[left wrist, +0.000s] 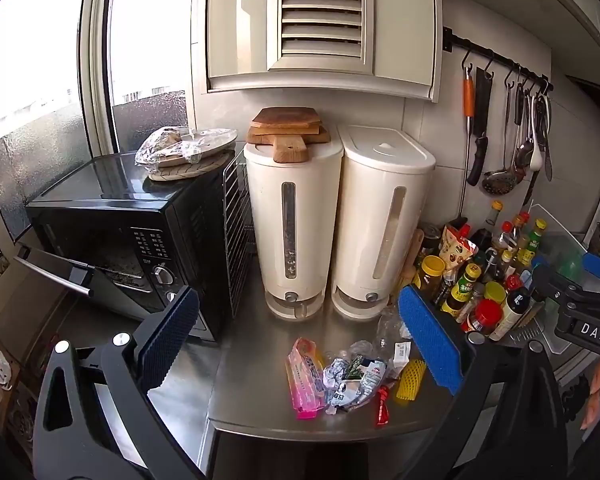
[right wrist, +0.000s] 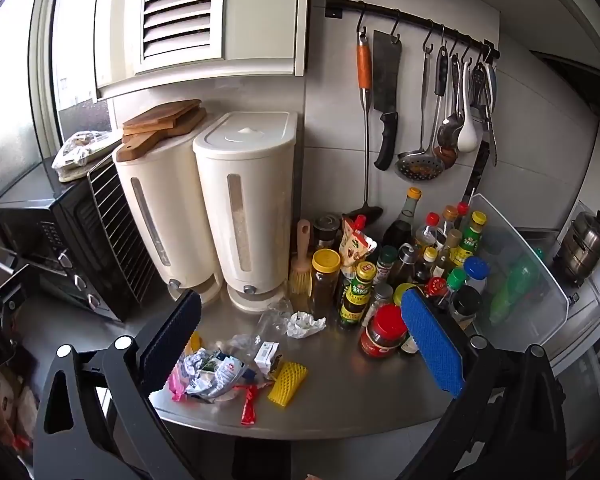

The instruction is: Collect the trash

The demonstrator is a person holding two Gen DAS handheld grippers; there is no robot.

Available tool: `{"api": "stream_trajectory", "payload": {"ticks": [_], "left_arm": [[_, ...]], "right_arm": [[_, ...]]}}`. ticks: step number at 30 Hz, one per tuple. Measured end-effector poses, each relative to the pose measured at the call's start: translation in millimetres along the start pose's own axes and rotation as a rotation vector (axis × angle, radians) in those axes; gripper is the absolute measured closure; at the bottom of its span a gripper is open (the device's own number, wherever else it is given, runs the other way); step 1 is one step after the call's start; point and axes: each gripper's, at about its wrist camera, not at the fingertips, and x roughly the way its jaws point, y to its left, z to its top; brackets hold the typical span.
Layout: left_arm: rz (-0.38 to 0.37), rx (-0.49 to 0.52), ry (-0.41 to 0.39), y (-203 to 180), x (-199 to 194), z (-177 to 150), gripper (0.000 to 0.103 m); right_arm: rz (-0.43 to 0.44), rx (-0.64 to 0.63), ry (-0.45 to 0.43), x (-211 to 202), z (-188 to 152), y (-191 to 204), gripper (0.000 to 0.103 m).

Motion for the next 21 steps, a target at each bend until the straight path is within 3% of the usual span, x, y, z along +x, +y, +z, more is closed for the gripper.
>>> {"api": "stream_trajectory", "payload": {"ticks": [21], "left_arm": [[-0.011, 0.013, -0.03, -2.3, -7.0, 2.6, 0.008]], "right_arm": [[0.007, 0.011, -0.005, -2.9, -0.7, -2.1, 0.003]]}}
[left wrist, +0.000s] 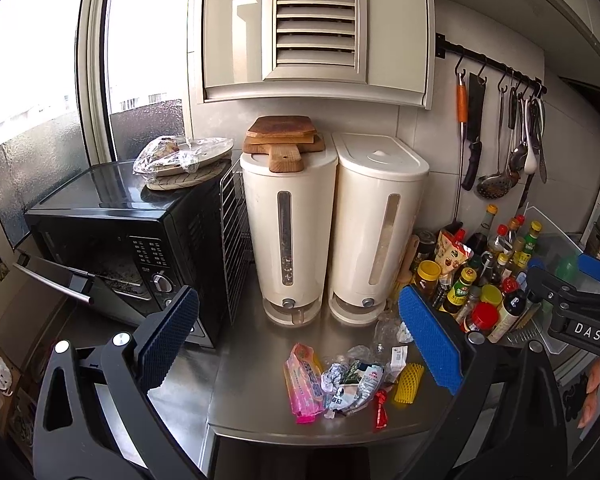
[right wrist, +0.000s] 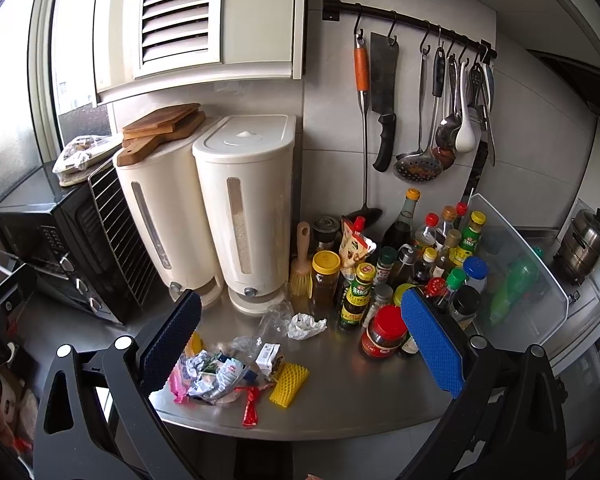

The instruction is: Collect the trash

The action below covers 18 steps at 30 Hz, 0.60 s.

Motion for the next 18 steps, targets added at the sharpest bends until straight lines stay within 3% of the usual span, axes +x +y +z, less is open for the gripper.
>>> {"api": "stream_trajectory", "payload": {"ticks": [18], "left_arm": [[0.002, 0.0, 0.003, 0.4, 2.8, -2.3, 0.008]], "right_arm": [[0.012, 0.004, 0.009, 3.2, 1.1, 0.1, 0.003]]}}
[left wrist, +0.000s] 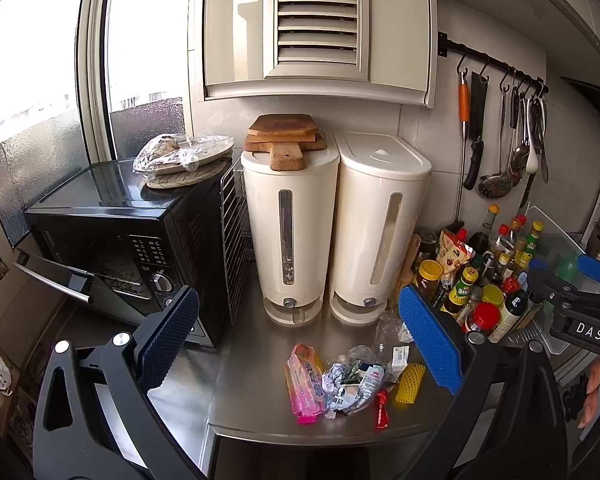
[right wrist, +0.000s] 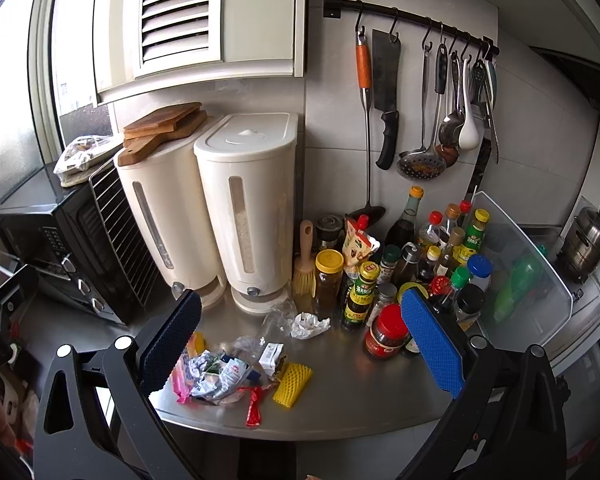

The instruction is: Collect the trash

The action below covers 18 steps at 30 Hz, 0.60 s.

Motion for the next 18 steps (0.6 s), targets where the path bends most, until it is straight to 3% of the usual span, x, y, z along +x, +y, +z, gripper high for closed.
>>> {"api": "stream_trajectory", "payload": {"ticks": [18], "left_arm": [[-0.004, -0.004, -0.008, -1.3, -1.2, 3.2, 0.008]], "right_arm": [[-0.007, 0.006, -0.004, 2.8, -0.8, -3.2, 0.003]]}}
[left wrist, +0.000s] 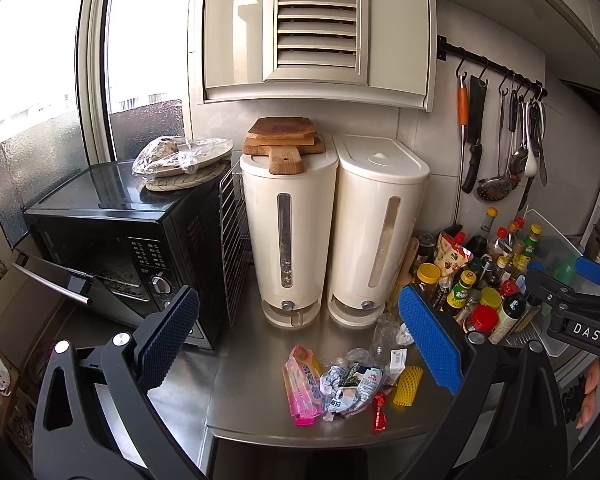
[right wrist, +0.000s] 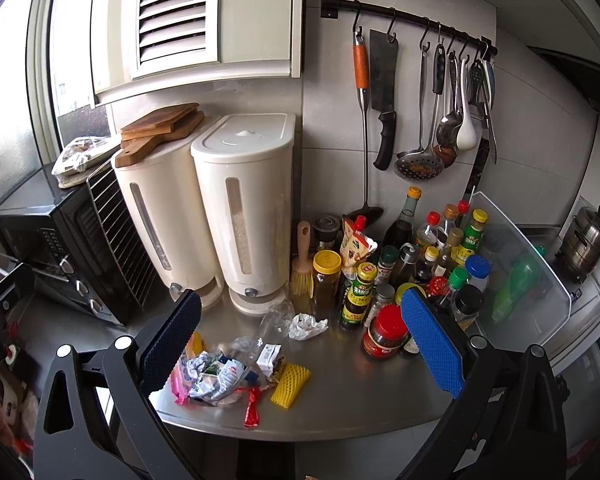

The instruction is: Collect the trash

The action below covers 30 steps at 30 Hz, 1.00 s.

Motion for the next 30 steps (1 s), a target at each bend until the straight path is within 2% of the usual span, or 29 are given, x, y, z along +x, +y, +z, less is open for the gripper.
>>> {"api": "stream_trajectory", "payload": {"ticks": [22, 26, 30], "left_arm": [[-0.003, -0.004, 0.032, 1.5, 14.5, -0.8, 0.008], [-0.046, -0.014, 0.041, 6.5, 20.8, -6.9, 0.008], [-0.091, -0.019, 0.07, 11.6, 39.8, -20.7, 0.008]], "right_arm": [[0.002, -0.004, 0.029, 13.1, 1.9, 2.0, 0.003], [0.017, 0.004, 0.012, 17.6, -3.4, -0.3, 0.003], [0.018, -0.017, 0.066, 40.6, -17.3, -1.4, 0.003]]}}
